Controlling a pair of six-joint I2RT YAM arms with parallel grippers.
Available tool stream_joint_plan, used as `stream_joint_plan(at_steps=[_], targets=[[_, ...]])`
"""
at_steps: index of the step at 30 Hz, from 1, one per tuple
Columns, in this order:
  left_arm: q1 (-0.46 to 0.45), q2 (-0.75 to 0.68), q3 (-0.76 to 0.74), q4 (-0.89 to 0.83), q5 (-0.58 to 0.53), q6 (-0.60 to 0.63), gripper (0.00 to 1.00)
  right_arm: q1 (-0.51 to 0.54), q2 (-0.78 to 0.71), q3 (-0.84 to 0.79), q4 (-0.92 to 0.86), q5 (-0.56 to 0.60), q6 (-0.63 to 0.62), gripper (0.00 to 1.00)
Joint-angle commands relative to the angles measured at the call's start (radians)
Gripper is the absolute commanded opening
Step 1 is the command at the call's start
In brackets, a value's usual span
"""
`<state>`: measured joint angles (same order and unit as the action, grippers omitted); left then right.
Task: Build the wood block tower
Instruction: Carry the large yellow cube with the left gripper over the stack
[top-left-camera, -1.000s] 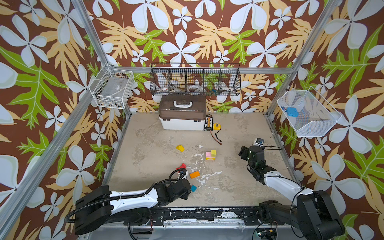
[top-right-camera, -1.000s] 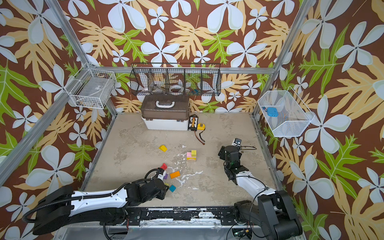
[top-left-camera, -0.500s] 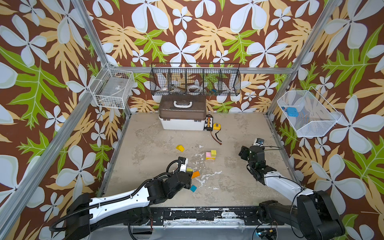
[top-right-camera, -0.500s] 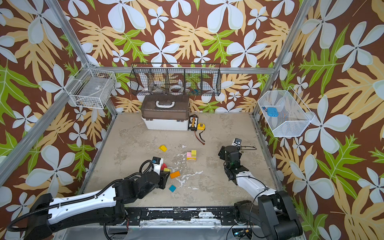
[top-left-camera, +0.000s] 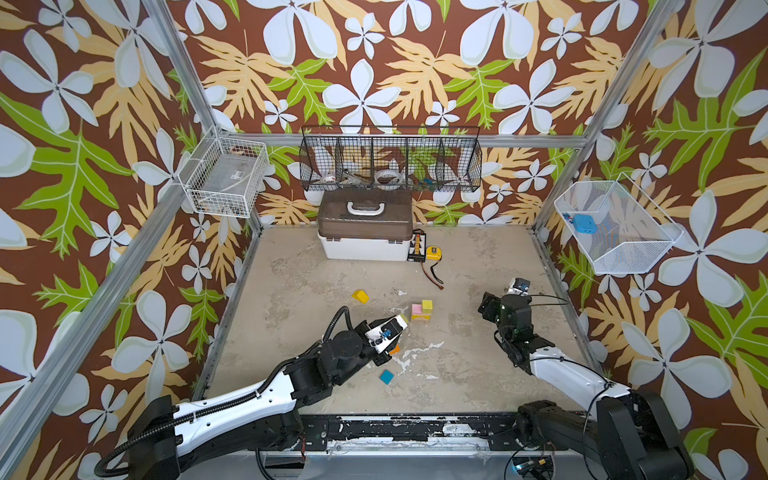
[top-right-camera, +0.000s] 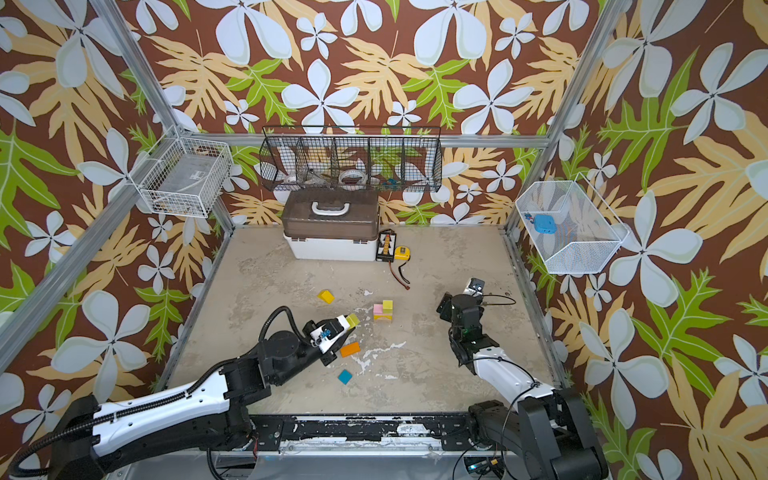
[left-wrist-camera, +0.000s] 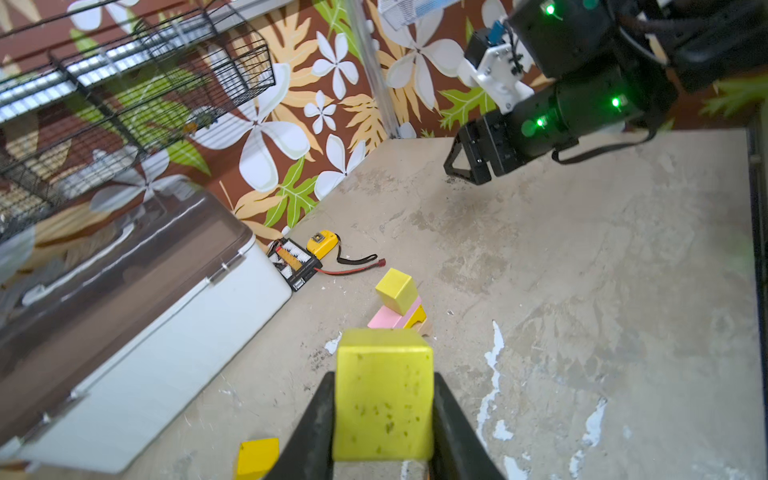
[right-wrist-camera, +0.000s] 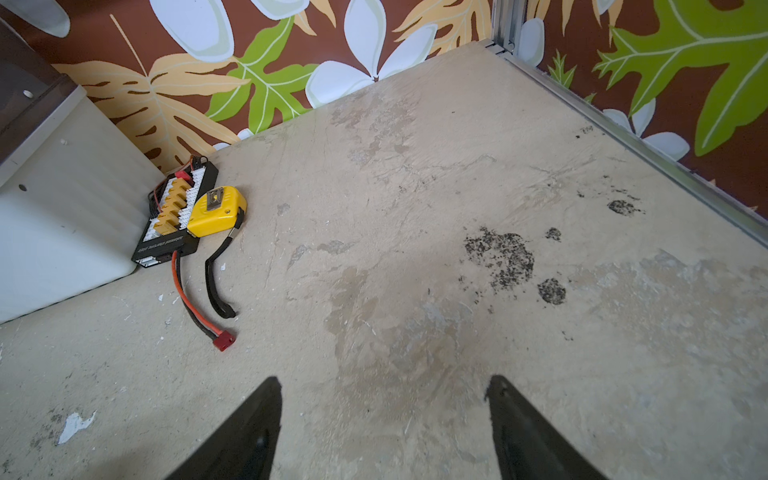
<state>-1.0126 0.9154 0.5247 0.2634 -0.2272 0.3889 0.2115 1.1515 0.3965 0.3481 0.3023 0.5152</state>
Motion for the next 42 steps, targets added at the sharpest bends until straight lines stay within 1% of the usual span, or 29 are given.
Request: stream_joint_plan(at_steps=[1,2,4,8,10,13,15,16,18,20,23,25,26,31,33,34,37,42], targets=[[0.101,0.031,0.039,0.025,0.215,0.157,0.0,0.002,0.002,0.004,0.024,-0.003,-0.012,0.78],[0.137,0.046,0.043,0.027,0.261,0.173,0.0,0.002,0.001,0.002,0.027,-0.006,-0.013,0.78],[0.169,0.083,0.062,0.019,0.315,0.212,0.0,0.002,-0.005,-0.003,0.033,-0.008,-0.015,0.78],[0.182,0.19,0.131,-0.047,0.384,0.306,0.0,0.002,-0.009,-0.005,0.037,-0.008,-0.016,0.78],[0.183,0.245,0.157,-0.053,0.401,0.329,0.0,0.002,-0.004,-0.001,0.036,-0.009,-0.017,0.78],[0.225,0.332,0.191,-0.048,0.497,0.327,0.0,0.002,0.001,0.002,0.035,-0.011,-0.018,0.78],[0.273,0.408,0.264,-0.119,0.563,0.302,0.0,0.002,0.001,0.001,0.035,-0.013,-0.021,0.78],[0.283,0.44,0.297,-0.152,0.566,0.298,0.0,0.002,0.001,0.002,0.037,-0.015,-0.022,0.78],[0.286,0.494,0.356,-0.246,0.572,0.314,0.0,0.001,-0.001,0.0,0.038,-0.02,-0.024,0.78],[0.286,0.524,0.412,-0.333,0.613,0.344,0.0,0.002,0.0,0.001,0.042,-0.027,-0.027,0.78],[0.287,0.513,0.42,-0.343,0.625,0.357,0.0,0.002,0.002,-0.001,0.045,-0.035,-0.03,0.78],[0.294,0.517,0.429,-0.379,0.644,0.383,0.0,0.002,0.002,-0.001,0.045,-0.04,-0.03,0.78],[0.295,0.527,0.444,-0.404,0.636,0.391,0.0,0.002,0.002,-0.001,0.046,-0.043,-0.03,0.78],[0.296,0.628,0.538,-0.517,0.609,0.416,0.0,0.002,-0.002,-0.005,0.047,-0.047,-0.03,0.78],[0.296,0.653,0.553,-0.523,0.552,0.429,0.0,0.003,-0.007,-0.009,0.049,-0.049,-0.031,0.78],[0.297,0.662,0.557,-0.522,0.54,0.438,0.0,0.002,-0.011,-0.012,0.053,-0.051,-0.032,0.78],[0.299,0.714,0.612,-0.578,0.559,0.483,0.0,0.002,-0.021,-0.019,0.058,-0.052,-0.032,0.79],[0.306,0.805,0.72,-0.666,0.539,0.55,0.0,0.003,-0.021,-0.019,0.06,-0.051,-0.032,0.79]])
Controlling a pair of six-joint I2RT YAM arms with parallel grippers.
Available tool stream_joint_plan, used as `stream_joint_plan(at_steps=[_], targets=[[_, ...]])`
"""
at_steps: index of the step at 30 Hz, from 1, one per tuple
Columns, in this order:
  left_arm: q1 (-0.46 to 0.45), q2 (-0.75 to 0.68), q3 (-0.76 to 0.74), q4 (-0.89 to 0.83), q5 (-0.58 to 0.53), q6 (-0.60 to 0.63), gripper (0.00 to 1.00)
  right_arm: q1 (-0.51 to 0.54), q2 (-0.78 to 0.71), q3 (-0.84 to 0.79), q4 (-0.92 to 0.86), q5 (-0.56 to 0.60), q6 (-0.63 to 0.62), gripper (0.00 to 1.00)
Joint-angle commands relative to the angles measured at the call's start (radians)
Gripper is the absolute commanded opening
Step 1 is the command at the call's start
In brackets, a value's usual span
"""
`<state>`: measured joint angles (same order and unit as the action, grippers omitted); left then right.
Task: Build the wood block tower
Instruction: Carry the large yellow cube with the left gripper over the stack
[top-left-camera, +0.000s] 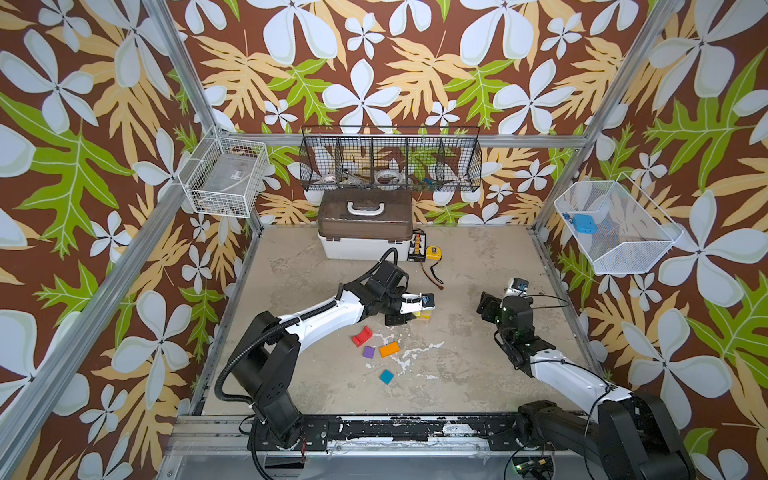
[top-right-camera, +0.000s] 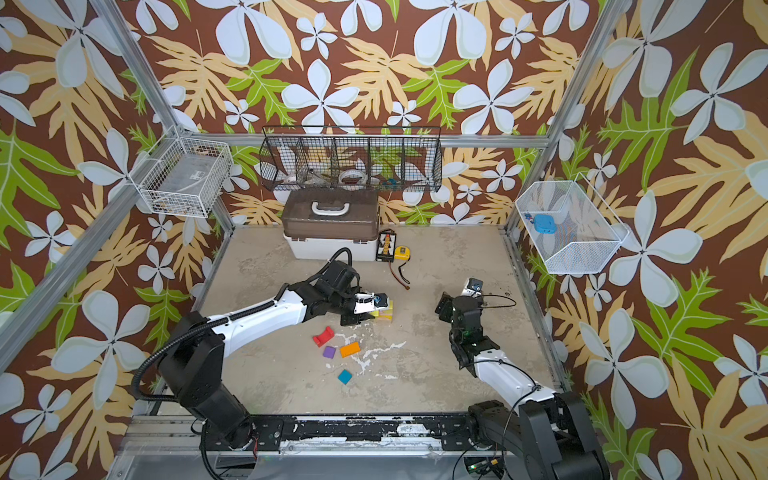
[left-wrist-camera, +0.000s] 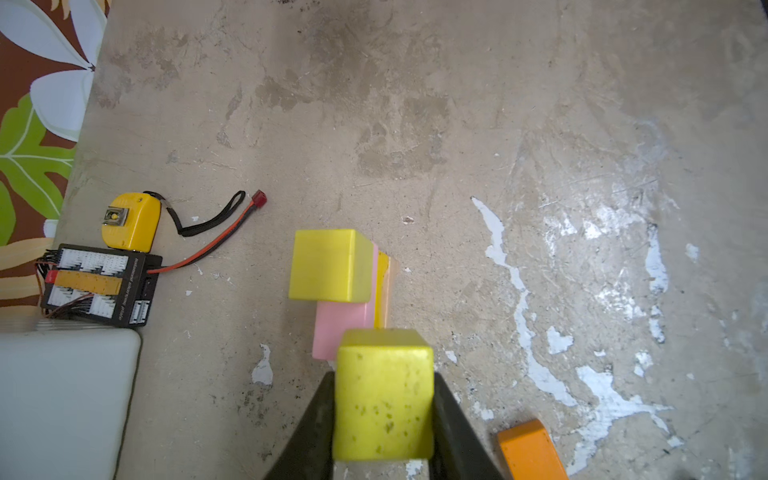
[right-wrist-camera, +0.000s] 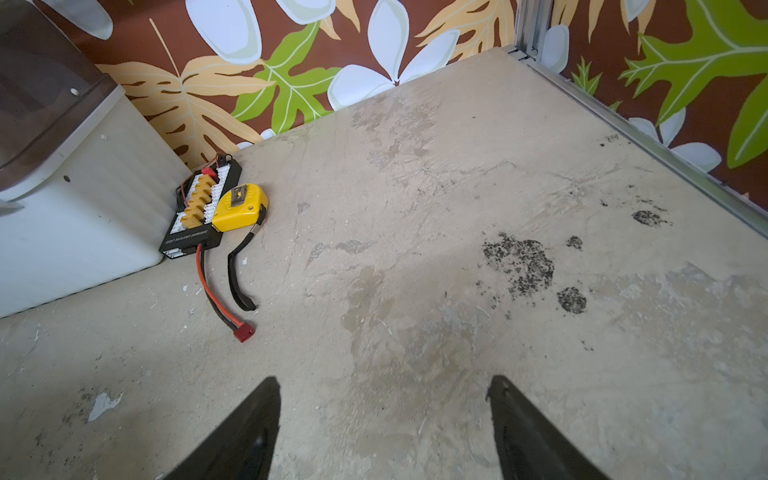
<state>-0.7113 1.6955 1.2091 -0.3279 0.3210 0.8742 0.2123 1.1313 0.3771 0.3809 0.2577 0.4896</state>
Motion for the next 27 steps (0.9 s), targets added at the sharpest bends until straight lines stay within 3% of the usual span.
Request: stream_joint_plan(at_steps=[1,6,27], targets=[[0.008,0.035,0.051,-0.082,-0.009,0.069,0.0,0.001,-0.001,0.0,0.026,-0.008,-0.006,0.79],[0.043,0.053,0.092,-0.112,0.045,0.089,0.0,0.002,-0.001,-0.001,0.026,-0.008,-0.006,0.79],[0.047,0.151,0.202,-0.179,0.078,0.071,0.0,0.001,-0.007,-0.006,0.029,-0.012,-0.007,0.79]])
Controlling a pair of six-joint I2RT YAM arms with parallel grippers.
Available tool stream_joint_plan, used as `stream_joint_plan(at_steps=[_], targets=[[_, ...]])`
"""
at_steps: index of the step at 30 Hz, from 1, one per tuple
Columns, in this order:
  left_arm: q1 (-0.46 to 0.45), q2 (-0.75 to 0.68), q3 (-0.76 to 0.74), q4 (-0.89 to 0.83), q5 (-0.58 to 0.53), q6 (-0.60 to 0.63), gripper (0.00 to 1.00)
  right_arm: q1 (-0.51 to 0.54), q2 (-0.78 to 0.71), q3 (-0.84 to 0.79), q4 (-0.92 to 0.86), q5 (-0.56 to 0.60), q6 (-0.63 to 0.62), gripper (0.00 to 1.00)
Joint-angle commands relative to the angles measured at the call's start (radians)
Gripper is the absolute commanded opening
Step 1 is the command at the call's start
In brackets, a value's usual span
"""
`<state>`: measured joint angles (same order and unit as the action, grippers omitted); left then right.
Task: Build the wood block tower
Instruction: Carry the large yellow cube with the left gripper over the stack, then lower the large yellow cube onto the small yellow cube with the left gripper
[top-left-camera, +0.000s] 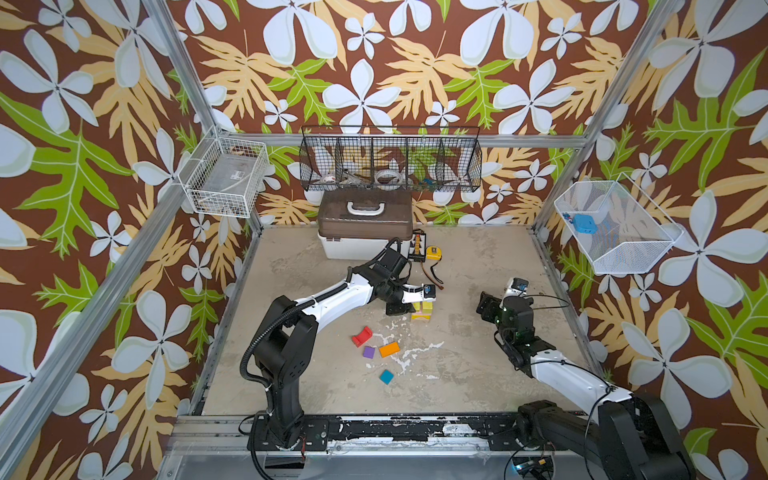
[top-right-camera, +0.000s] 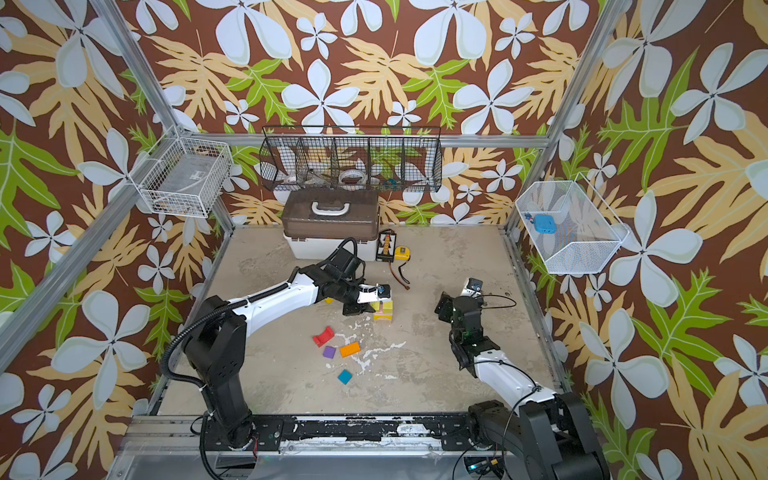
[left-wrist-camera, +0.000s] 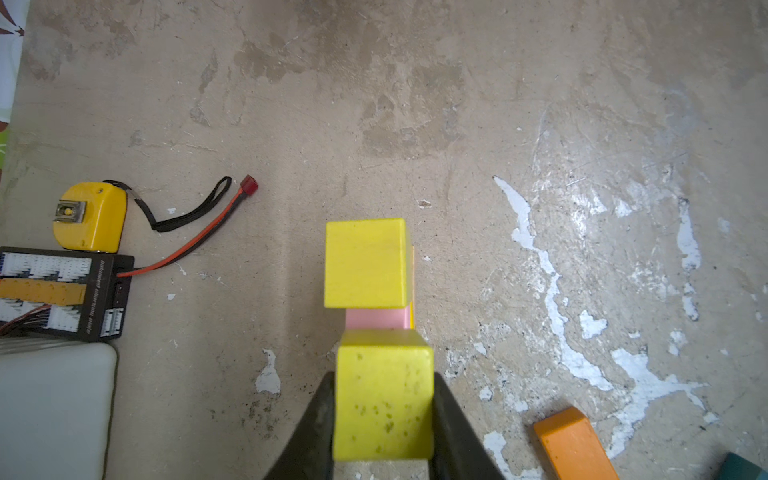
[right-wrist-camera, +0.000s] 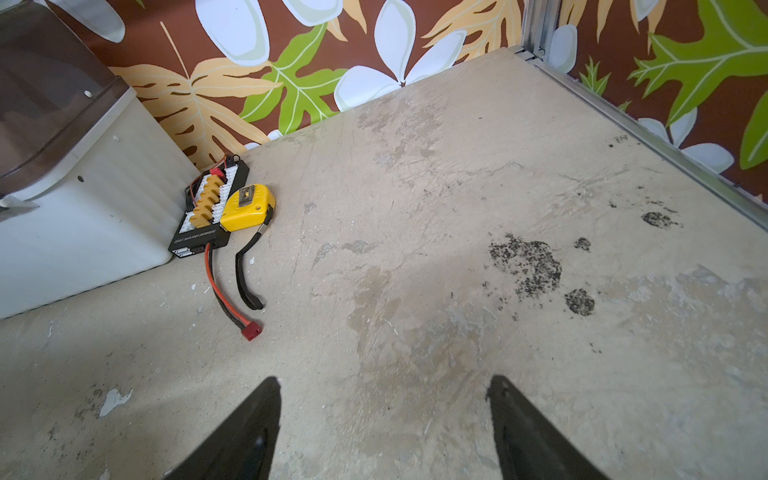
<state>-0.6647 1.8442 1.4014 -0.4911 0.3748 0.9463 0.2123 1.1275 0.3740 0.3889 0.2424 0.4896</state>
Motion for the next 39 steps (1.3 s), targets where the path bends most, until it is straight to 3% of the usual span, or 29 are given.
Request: stream_joint_plan(at_steps=[1,26,39], targets=[[0.001,0.003,0.013,-0.017,0.025,-0.003,0.0,0.001,-0.003,-0.003,0.022,0.003,-0.007,0.79],[0.001,0.058,0.079,-0.066,0.029,-0.029,0.0,0.002,-0.006,-0.007,0.027,0.001,-0.008,0.79],[0.001,0.072,0.099,-0.093,0.042,-0.04,0.05,0.001,-0.006,-0.007,0.028,0.003,-0.008,0.79]])
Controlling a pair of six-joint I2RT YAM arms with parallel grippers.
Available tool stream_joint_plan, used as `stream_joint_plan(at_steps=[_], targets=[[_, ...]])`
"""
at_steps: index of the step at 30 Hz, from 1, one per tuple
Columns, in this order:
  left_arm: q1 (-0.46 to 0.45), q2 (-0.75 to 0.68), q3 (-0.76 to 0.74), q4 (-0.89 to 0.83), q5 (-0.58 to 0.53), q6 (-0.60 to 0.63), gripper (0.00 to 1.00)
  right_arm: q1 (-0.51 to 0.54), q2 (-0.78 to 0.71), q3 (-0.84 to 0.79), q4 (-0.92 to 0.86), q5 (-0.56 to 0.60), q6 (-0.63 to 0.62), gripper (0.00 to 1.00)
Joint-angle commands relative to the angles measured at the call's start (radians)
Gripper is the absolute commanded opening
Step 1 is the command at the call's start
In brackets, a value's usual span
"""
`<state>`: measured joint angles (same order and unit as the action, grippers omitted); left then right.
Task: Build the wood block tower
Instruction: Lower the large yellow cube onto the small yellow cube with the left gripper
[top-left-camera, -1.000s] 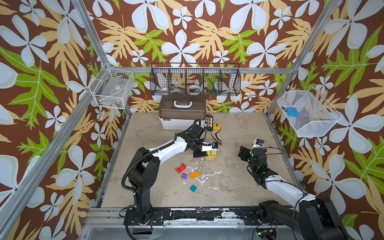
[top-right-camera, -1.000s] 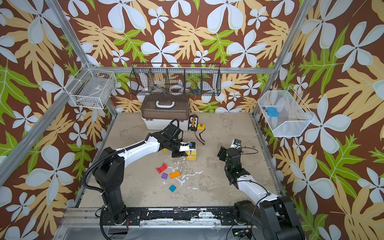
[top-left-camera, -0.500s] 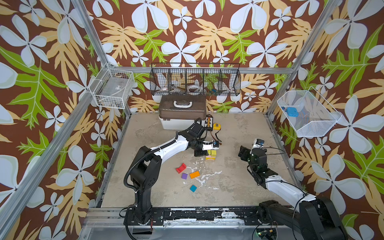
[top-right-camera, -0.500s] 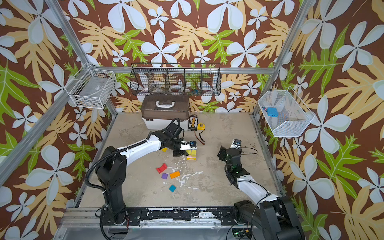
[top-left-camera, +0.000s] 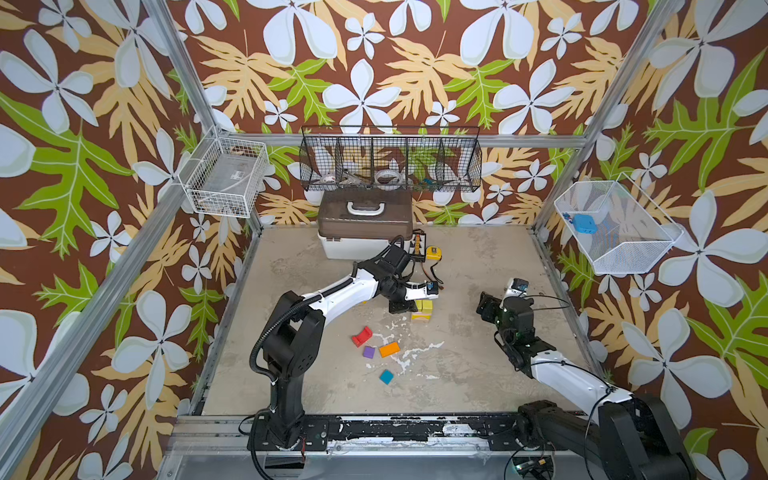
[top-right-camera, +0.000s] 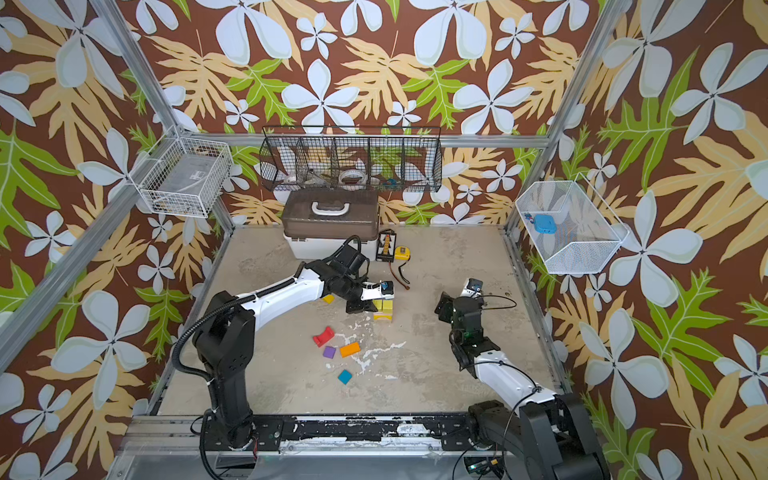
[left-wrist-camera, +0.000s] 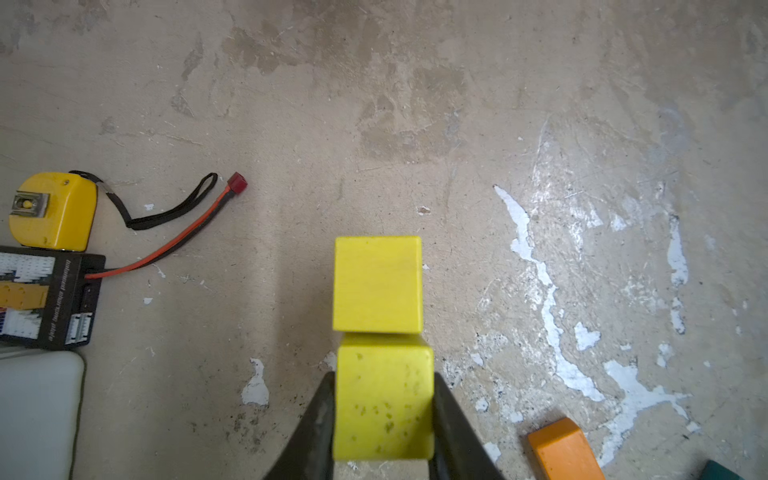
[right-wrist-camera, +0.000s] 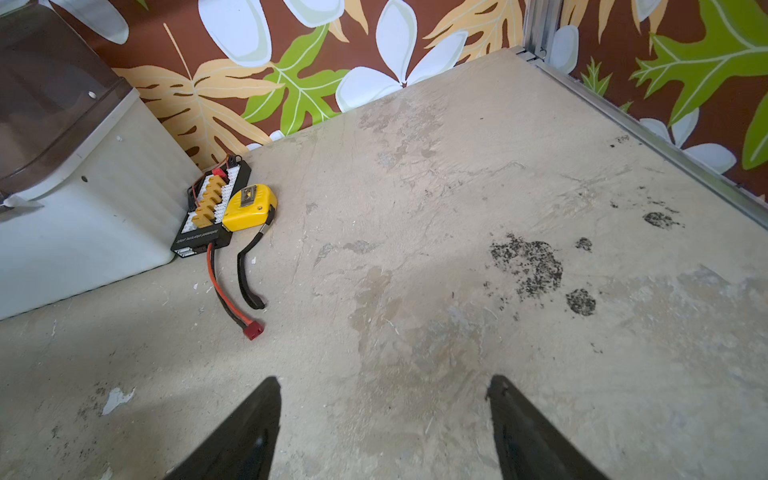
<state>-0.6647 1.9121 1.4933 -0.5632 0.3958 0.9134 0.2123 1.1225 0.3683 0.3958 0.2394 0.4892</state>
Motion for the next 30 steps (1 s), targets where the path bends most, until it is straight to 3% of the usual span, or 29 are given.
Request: stream_joint_plan(at_steps=[1,30], targets=[[0.0,0.004,0.01,-0.023,0.023,-0.009,0.05,0.002,-0.002,-0.001,0.021,0.007,-0.008,0.79],[-0.001,0.037,0.041,-0.04,0.024,-0.041,0.23,0.001,-0.001,-0.002,0.023,0.004,-0.008,0.79]])
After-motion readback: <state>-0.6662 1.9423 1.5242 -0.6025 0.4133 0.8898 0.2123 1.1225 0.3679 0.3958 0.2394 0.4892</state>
